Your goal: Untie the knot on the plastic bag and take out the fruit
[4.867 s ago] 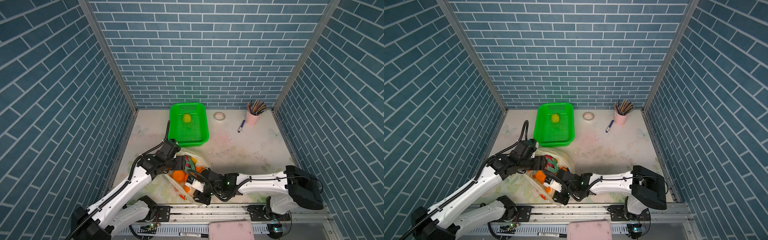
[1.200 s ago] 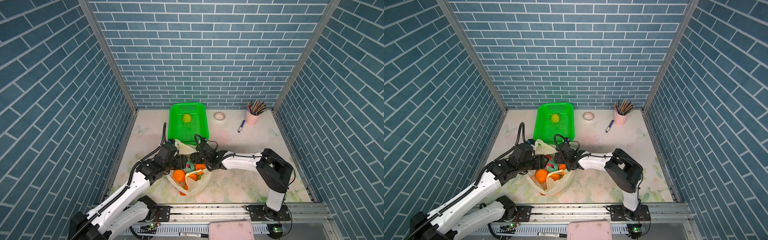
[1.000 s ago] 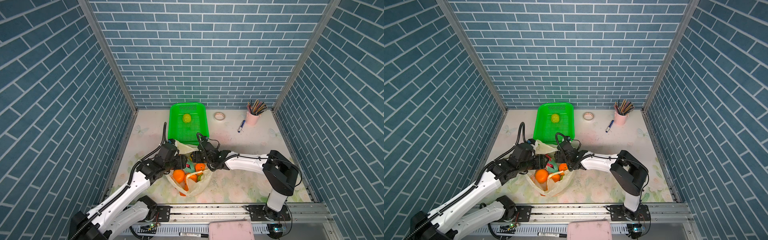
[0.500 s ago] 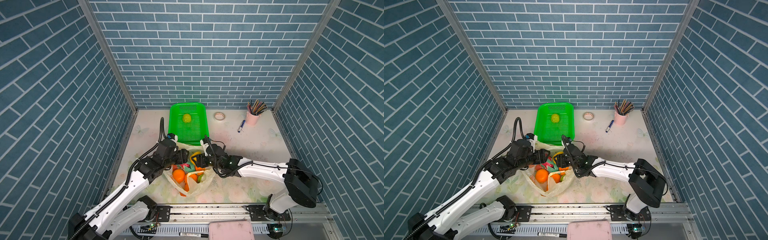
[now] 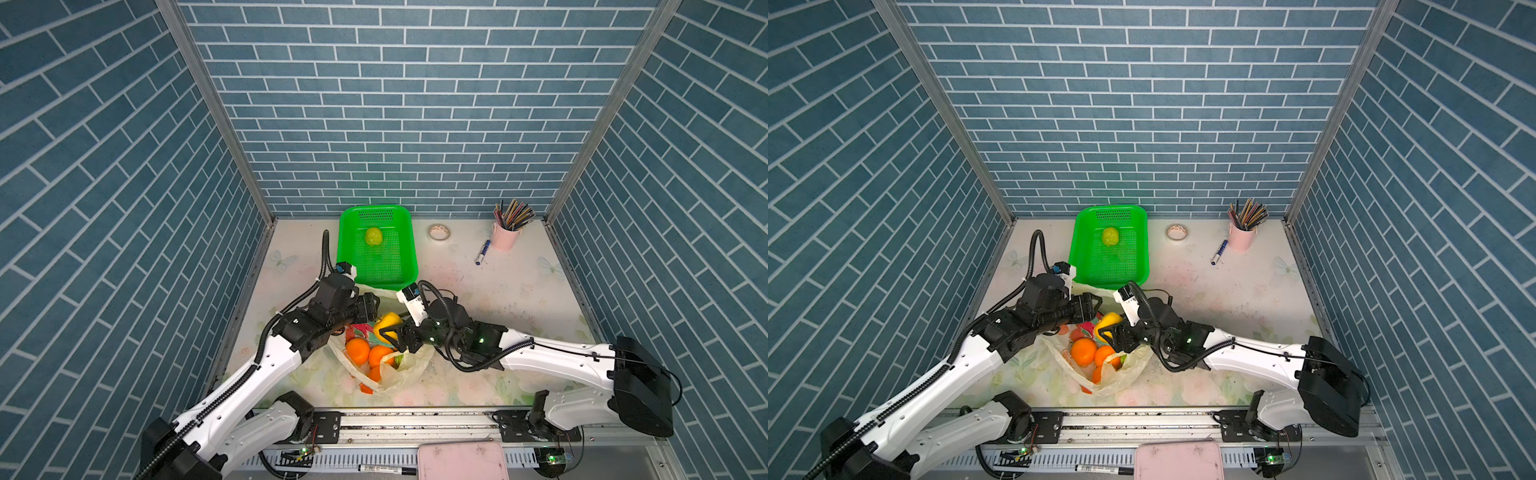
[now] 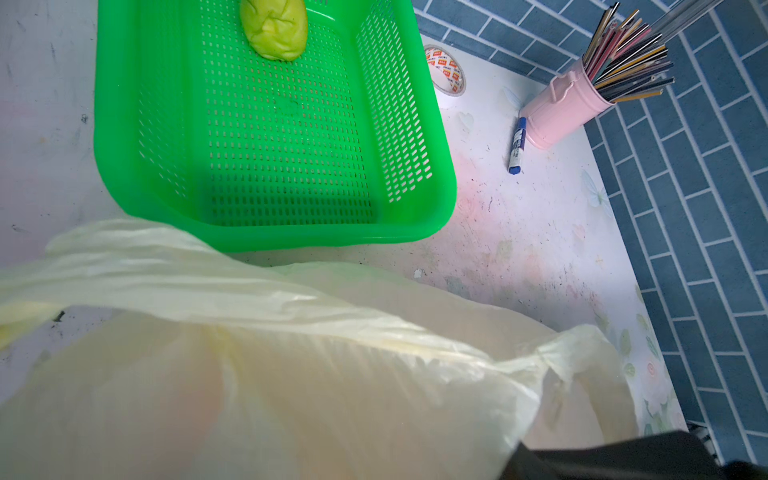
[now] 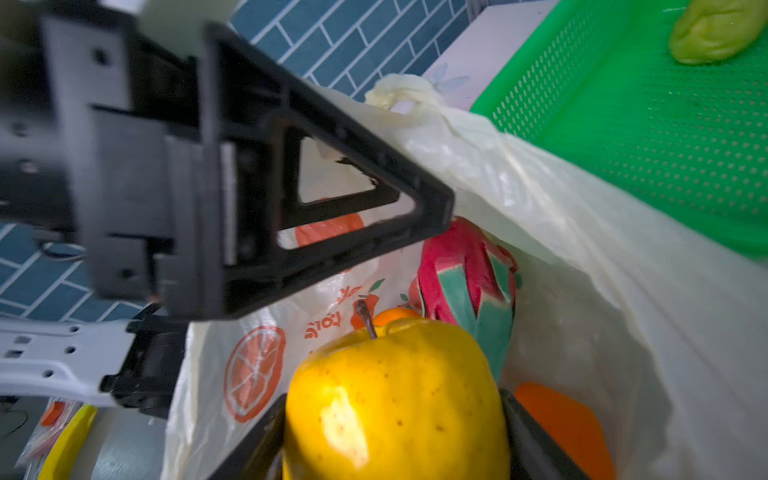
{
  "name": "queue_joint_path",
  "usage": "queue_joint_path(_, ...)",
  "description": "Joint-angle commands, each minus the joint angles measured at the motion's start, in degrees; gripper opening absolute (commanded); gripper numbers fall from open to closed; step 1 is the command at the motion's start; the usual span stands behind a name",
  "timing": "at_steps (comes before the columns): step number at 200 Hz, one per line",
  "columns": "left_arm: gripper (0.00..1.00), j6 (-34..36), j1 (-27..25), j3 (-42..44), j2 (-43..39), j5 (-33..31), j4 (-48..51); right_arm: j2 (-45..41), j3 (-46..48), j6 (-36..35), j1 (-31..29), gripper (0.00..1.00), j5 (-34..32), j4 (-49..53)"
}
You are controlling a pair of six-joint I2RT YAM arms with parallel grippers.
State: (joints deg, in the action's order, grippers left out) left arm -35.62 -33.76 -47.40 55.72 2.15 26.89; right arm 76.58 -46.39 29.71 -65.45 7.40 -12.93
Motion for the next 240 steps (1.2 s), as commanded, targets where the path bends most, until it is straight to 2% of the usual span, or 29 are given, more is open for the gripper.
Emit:
queue_joint_path(1, 0.74, -0.47, 0.18, -2.21, -1.17, -2.08, 1.29, -2.92, 0.01, -2.44, -0.25, 0.53, 3.98, -4.13)
queue_joint_path(34, 0.75, 1.36, 0.27, -3.54, -2.97, -2.84, 2.05, -6.08, 0.25, -1.98, -0.20, 0.53, 2.51, -7.33)
queue_joint_path(75, 0.75, 4.46, 0.40, -4.10, -7.26, -1.64, -2.35, -9.77, -0.10, -0.61, 1.89, 0.53, 1.52, -8.16)
queue_joint_path(129, 0.75, 12.50, 0.34, -1.61, -12.72, 5.40, -13.85, -15.29, 1.36, 4.16, 8.18, 0.51, 3.79, -10.63)
queue_joint_path(148, 0.76, 18.77, 0.34, 0.93, -14.83, 10.97, -21.24, -16.91, 1.82, 6.87, 11.00, 0.51, 5.20, -10.89)
queue_joint_path(199, 0.77, 44.15, -0.02, 5.57, -15.96, 27.23, -34.80, -19.73, 3.23, 13.87, 18.26, 0.51, 10.53, -11.68)
queue_joint_path(218, 0.80, 53.13, -1.12, 6.28, -15.03, 28.49, -37.51, -20.06, 3.76, 15.52, 19.46, 0.51, 12.04, -12.03)
queue_joint_path(227, 0.88, 57.11, -1.92, 6.31, -14.34, 28.61, -38.27, -20.12, 3.85, 16.10, 19.70, 0.51, 12.52, -12.03)
queue_joint_path(240, 0.89, 62.23, -3.16, 5.61, -12.72, 28.51, -38.58, -20.13, 3.85, 16.87, 19.84, 0.51, 13.37, -11.99)
